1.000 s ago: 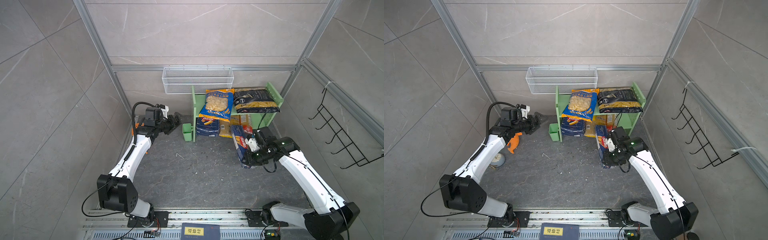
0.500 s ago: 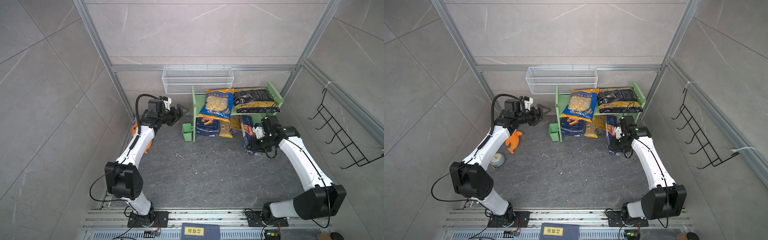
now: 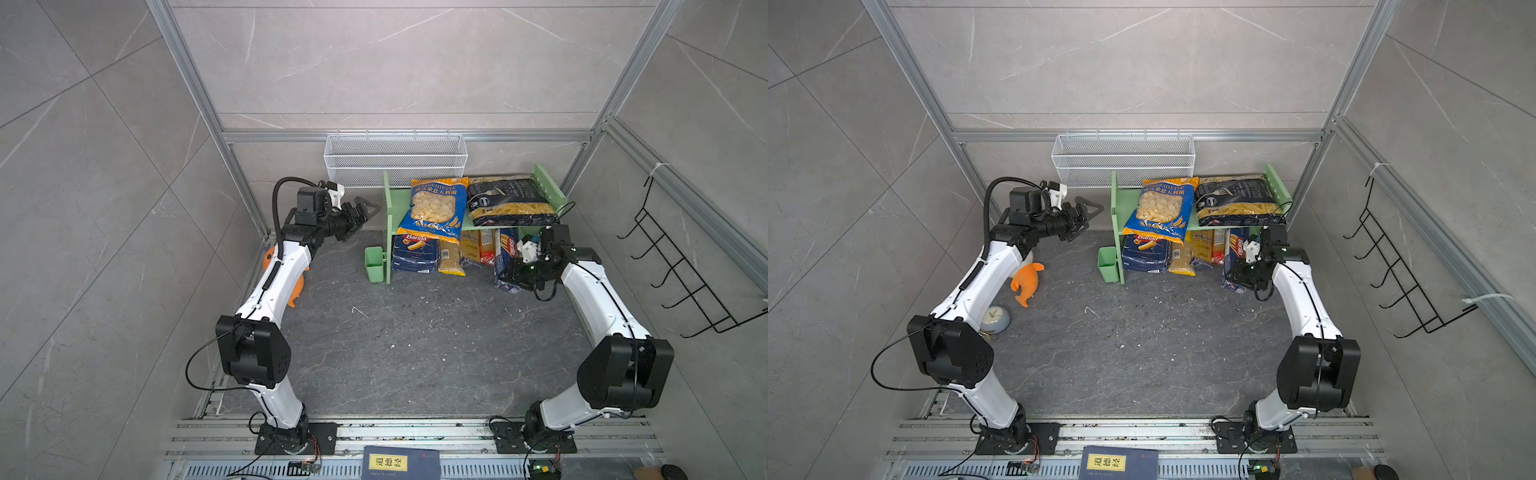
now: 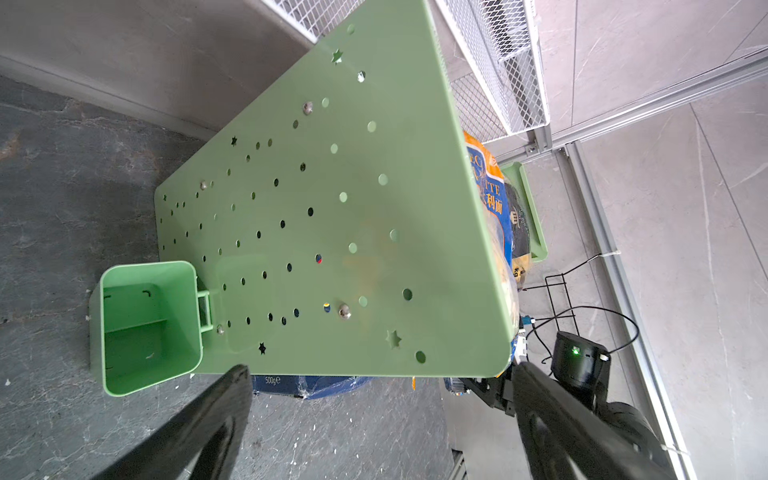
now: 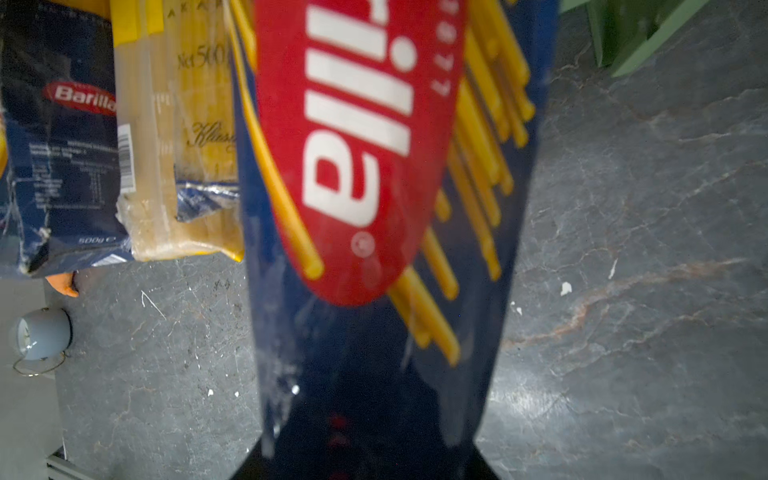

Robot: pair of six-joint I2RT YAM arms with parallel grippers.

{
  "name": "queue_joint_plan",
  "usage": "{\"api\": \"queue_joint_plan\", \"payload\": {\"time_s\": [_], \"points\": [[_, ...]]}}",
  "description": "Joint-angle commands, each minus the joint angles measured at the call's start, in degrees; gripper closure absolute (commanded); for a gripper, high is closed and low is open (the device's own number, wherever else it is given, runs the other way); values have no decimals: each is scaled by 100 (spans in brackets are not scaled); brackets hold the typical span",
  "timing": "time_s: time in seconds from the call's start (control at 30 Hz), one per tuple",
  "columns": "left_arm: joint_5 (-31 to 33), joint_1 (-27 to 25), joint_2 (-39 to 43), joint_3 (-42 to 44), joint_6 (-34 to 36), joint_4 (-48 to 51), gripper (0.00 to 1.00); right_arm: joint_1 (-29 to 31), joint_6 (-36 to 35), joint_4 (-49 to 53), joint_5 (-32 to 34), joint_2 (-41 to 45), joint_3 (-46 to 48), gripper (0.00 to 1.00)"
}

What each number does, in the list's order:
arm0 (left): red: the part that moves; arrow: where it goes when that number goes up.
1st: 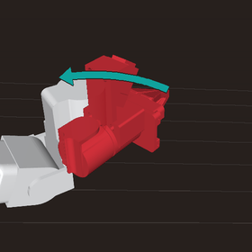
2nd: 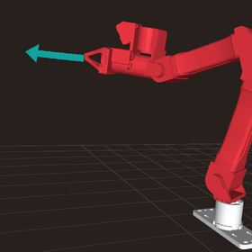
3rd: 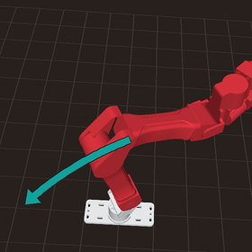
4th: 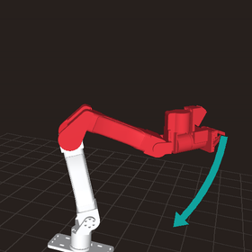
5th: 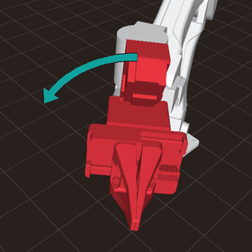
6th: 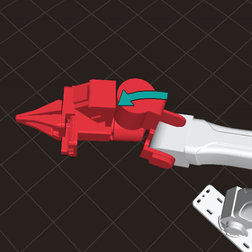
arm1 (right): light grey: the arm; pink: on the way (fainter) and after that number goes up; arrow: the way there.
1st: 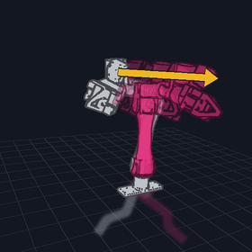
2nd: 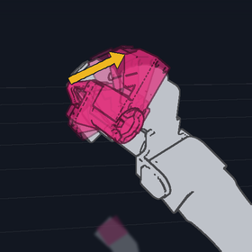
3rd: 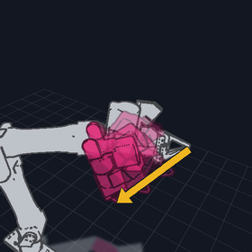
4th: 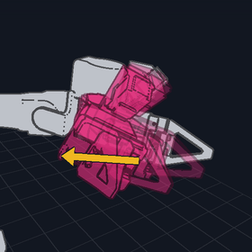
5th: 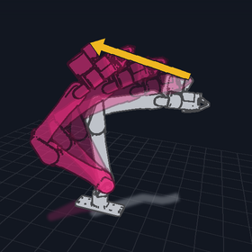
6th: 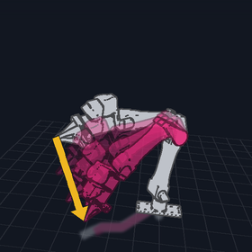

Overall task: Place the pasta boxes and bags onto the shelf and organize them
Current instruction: 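Carry the Barilla box to the lower shelf while the left gripper rises near the shelf, then push the Barilla box in beside the red-and-yellow packet with the right gripper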

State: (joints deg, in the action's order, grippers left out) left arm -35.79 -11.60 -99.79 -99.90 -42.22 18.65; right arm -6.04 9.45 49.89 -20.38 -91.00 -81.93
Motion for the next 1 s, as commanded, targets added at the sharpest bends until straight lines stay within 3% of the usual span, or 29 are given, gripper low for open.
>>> {"api": "queue_joint_plan", "payload": {"time_s": [0.0, 0.5, 0.97], "points": [[-92, -9, -49, -291, 102, 213, 0, -128, -19, -1047, -573, -153, -401, 73], [133, -18, -3, -622, 170, 643, 0, -571, 52, -1559, -1266, -945, -821, 72], [272, -143, -168, -936, 144, 797, 0, -650, 5, -1422, -1482, -1863, -1919, 70]]}}
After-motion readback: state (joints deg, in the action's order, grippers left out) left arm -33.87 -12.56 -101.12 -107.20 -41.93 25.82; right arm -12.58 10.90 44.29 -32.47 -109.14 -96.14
